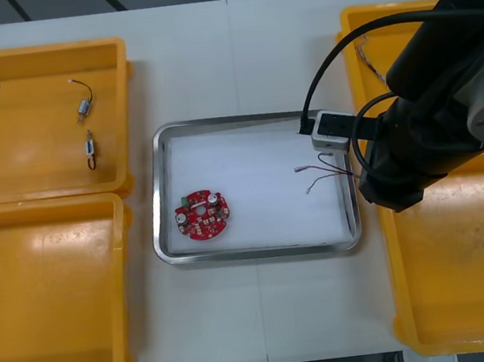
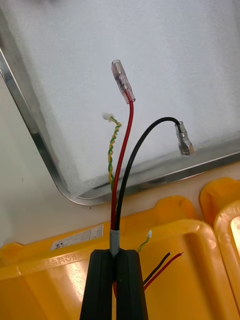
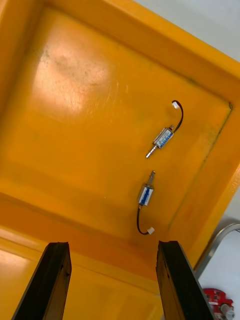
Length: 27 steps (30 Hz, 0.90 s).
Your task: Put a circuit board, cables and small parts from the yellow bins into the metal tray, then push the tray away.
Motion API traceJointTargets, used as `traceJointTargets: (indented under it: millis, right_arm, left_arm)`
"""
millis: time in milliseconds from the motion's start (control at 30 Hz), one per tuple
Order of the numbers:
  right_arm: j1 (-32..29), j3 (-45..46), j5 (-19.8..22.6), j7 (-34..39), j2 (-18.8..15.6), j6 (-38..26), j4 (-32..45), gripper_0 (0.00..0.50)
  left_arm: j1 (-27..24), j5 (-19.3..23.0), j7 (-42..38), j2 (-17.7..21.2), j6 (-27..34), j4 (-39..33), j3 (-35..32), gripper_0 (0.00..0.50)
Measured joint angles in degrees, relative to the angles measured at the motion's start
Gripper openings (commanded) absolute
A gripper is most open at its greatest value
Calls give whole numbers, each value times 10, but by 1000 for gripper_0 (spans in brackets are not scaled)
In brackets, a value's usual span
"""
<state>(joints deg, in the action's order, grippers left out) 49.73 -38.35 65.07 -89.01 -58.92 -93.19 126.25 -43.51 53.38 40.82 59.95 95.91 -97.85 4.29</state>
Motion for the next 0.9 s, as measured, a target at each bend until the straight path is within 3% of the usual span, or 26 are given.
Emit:
traceJointTargets:
  millis: [367, 633, 900]
  right_arm:
    - [46, -95, -41, -16, 94, 30, -98, 0]
    - [47, -132, -82, -49, 160, 43, -156, 0]
    - [47, -191, -114, -62, 187, 100, -215, 0]
  left_arm:
    - [0, -25, 26, 0, -131, 87, 51, 500]
    - [0, -25, 26, 0, -163, 96, 115, 500]
    - [0, -47, 26, -8, -187, 97, 141, 500]
